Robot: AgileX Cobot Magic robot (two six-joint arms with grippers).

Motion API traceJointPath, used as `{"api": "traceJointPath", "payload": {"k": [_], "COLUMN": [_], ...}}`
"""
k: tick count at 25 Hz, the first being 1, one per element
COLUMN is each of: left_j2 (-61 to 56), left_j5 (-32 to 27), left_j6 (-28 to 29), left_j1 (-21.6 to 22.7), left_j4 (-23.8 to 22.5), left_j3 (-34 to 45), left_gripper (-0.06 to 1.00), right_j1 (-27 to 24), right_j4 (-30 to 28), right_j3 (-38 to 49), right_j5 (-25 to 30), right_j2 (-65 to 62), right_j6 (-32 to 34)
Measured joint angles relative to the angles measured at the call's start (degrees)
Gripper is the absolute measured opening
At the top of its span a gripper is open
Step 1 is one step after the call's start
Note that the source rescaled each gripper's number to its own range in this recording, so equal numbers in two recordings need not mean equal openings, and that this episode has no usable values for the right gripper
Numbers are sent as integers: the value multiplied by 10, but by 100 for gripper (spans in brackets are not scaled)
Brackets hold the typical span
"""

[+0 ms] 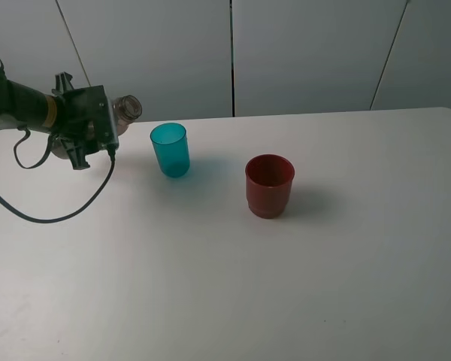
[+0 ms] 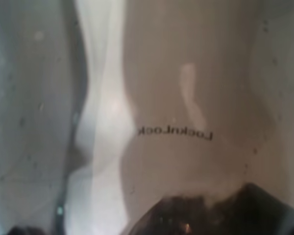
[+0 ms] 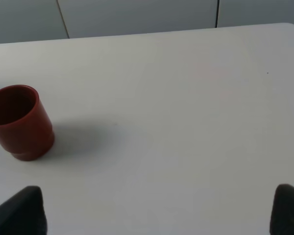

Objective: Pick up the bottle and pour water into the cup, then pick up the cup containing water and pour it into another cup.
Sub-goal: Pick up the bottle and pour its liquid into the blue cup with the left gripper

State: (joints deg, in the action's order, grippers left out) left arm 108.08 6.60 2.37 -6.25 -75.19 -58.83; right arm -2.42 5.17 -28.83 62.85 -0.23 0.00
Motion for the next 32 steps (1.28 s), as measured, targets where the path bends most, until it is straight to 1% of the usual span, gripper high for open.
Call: {"api": "traceJointPath", "payload": {"k": [4,8,10,13,15,23,32], "left_j2": [0,4,13,24,29,40,40], "left_j5": [1,2,1,-19,-27,-27,-27], "left_j6": [-24,-24,-24,-24,-24,-24,-24], "left_j1": [0,0,0,-1,-1,-3,-14], "left_j4": [-1,-4,-16,-42,-48,-52,-65], "left_j3": [-16,-36,-42,-48,-50,-72,-75], "left_gripper": [4,4,4,4,4,4,4], "right_j1": [0,0,0,0,0,0,0], "right_j4": [0,0,0,0,0,0,0], "right_j3": [0,0,0,0,0,0,0], "right_j5": [0,0,0,0,0,0,0], "right_j2": [0,0,0,0,0,0,0], "right_j6": [0,0,0,-3,-3,-3,0]}}
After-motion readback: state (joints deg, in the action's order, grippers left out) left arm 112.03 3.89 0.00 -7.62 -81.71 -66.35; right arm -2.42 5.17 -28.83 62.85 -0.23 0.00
